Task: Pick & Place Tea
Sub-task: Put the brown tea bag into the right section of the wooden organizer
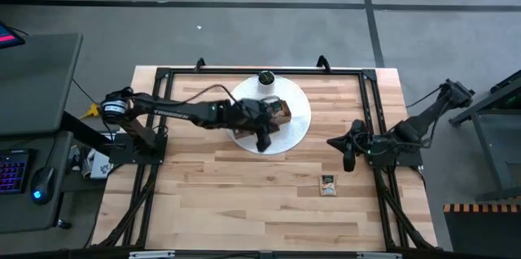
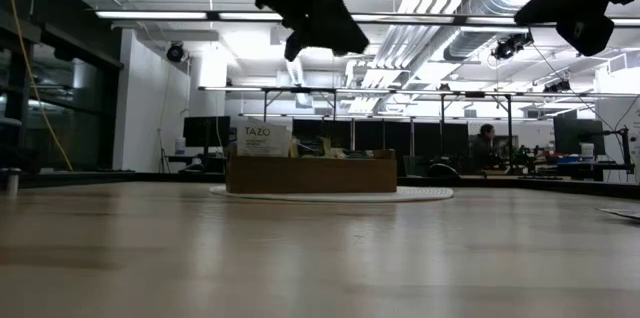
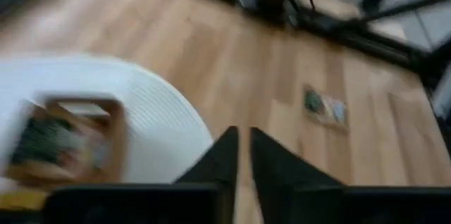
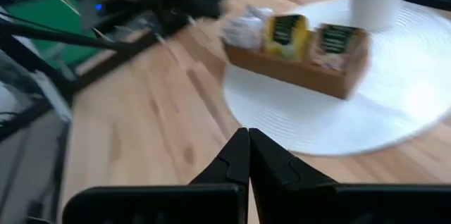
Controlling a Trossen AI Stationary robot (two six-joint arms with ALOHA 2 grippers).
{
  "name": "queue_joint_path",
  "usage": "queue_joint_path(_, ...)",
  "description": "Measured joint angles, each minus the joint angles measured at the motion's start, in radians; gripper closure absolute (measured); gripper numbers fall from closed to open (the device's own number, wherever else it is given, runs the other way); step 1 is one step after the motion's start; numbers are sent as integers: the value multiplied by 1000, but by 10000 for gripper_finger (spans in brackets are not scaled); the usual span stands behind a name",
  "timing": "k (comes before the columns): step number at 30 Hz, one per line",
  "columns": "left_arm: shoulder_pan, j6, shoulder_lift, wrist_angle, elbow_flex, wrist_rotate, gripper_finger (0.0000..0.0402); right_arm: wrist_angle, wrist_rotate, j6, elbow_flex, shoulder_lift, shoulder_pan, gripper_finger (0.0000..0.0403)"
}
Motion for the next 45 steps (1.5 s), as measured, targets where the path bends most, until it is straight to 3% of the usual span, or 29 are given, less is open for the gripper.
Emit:
queue_joint_path(2, -29, -23, 20, 1, -4, 16, 390, -122, -20, 27, 38, -16, -16, 403)
queue_joint_path(5, -72, -63, 47, 91, 0, 21, 389, -310, -99, 57, 117, -27, -57, 403)
queue_joint_path(13, -159, -155, 211, 374, 9, 113, 400, -680, -440, 76, 289, -30, -230, 403)
queue_joint_path(19, -175, -158, 391, 387, 220, 237, 401, -791, -591, -30, 308, -64, -358, 403)
queue_joint_path(25, -185, -156, 591, 197, 550, 358, 401, -763, -755, -94, 291, -92, -472, 403)
queue_joint_path(31, -214, -140, 717, 139, 743, 398, 401, -632, -1041, -187, 141, -91, -575, 403)
queue_joint_path(41, -223, -123, 724, 84, 746, 337, 401, -326, -1242, -252, -93, -69, -719, 403)
queue_joint_path(45, -224, -99, 764, 113, 752, 305, 401, -233, -1256, -252, -165, -16, -772, 403)
